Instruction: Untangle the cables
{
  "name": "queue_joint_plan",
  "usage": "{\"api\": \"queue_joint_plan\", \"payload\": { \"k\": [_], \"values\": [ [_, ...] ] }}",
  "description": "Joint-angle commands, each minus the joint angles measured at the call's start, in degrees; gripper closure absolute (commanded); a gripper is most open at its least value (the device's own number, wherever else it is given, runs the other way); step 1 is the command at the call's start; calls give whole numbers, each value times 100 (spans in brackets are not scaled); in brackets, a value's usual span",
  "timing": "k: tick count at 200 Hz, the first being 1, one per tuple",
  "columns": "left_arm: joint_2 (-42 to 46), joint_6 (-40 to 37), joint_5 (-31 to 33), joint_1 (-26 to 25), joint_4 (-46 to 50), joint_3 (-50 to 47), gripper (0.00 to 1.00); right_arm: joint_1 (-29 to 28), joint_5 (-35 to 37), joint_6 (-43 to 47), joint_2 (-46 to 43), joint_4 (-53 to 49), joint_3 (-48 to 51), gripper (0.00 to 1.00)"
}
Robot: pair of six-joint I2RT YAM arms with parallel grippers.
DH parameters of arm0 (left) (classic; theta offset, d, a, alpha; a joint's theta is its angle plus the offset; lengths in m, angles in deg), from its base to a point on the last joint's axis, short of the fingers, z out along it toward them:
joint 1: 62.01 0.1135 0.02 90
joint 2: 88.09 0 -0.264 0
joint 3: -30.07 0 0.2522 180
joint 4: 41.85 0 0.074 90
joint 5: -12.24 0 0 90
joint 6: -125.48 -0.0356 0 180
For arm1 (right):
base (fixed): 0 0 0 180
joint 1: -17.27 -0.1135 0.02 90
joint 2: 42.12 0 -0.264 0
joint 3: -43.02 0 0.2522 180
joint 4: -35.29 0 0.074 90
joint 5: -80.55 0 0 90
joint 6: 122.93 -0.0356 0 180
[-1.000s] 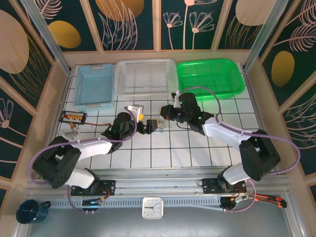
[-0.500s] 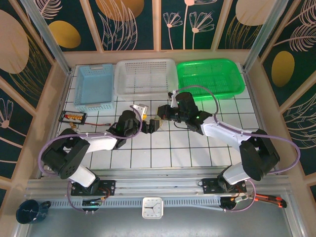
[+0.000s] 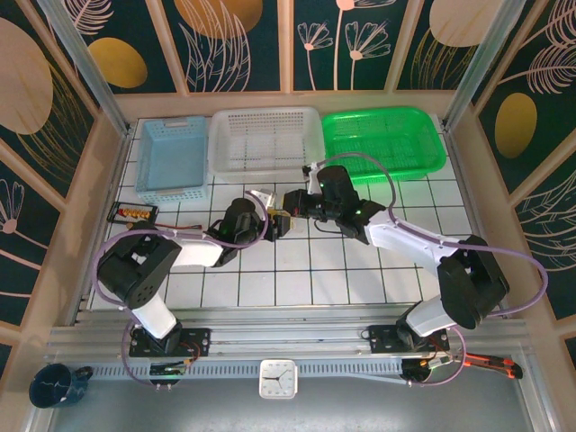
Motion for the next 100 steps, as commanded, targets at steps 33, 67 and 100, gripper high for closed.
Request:
{"api": "queue_joint_plan", "payload": {
  "k": [33,67,100],
  "values": [
    [-421,133,-92,-32,-488,-78,57,54,-194,-101,-450,34,-488,100],
    [-388,195,-57,-36,-616,-278,58,316,-235,-191,-851,17,-674,100],
    [-370,221,-48,-29,-670,-372,59,564,-238,-189,-1167,-60,-890,100]
  ]
}}
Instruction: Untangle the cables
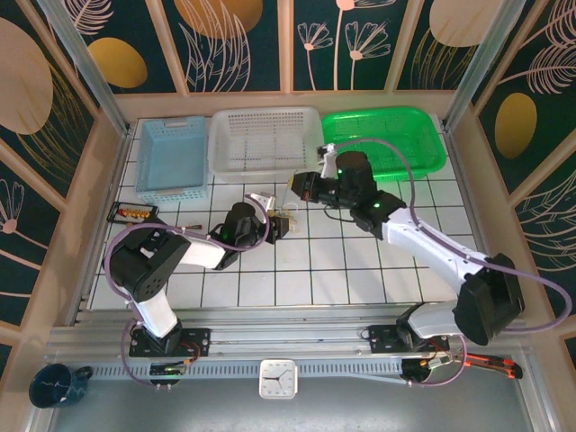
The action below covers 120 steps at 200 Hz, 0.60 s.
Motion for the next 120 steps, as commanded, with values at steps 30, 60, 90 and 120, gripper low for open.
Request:
{"api": "queue_joint_plan", "payload": {
  "k": [30,60,90,120],
  "values": [
    [-9,106,-39,-34,28,-216,59,356,-30,-3,-606,231,-468,100],
    [100,106,-11,-31,53,-273,50,441,-40,-71,-622,363,-129,100],
    [439,106,41,-32,114,-375,33,441,-140,-151,-574,634,284,100],
    [839,48,69,-36,250,-456,21,432,-212,-41,-535,632,438,100]
  ]
}}
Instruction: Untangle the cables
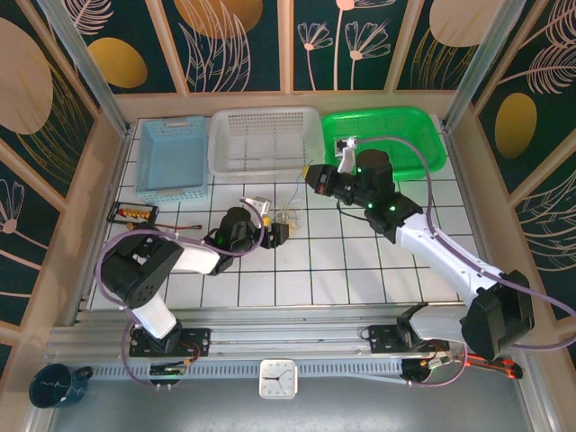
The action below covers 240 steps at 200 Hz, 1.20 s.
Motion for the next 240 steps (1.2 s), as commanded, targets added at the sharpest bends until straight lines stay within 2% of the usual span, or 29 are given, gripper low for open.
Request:
{"api": "queue_joint_plan", "payload": {
  "k": [1,28,59,150,178,212,240],
  "values": [
    [402,-55,32,-36,89,-76,20,23,-153,24,-49,338,107,100],
    [705,-134,5,-36,208,-118,8,12,-188,176,-14,252,139,100],
    [826,-262,-12,-36,361,43,4,-37,-232,258,21,187,146,100],
    [8,-362,-672,-29,457,1183,6,-427,-188,312,168,91,-53,100],
    [-211,-274,-603,-30,323,1345,13,-558,-186,297,230,83,-155,100],
    [-597,-174,-584,-32,170,1308,41,-577,-254,324,228,-24,-465,100],
    [-769,-65,-606,-34,-66,1046,49,-522,-330,413,215,-214,-986,100]
  ]
}}
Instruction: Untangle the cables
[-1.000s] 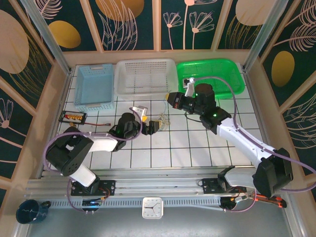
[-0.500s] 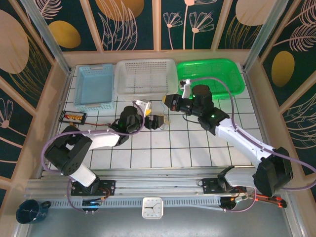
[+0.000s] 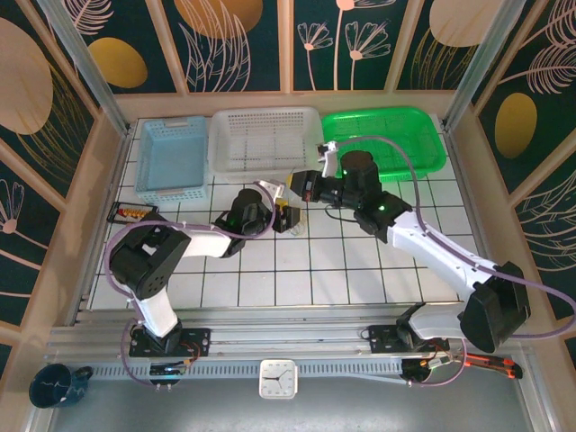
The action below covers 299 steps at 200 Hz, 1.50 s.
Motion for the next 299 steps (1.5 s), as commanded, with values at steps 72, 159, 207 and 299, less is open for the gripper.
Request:
{"api": "queue_joint_plan", "payload": {
  "k": [72,159,207,299],
  "values": [
    [-203,172,-23,-33,-705,-799,62,1020,-991,-640,-214,746,-1174,100],
    [87,248,2,-34,-769,-1060,37,1227,-1123,-869,-331,1011,-682,100],
    [725,244,73,-30,-656,-1284,22,1170,-1086,-682,-452,868,-117,100],
    [1188,498,144,-33,-551,-1320,16,1010,-992,-245,-516,436,-32,100]
  ]
}}
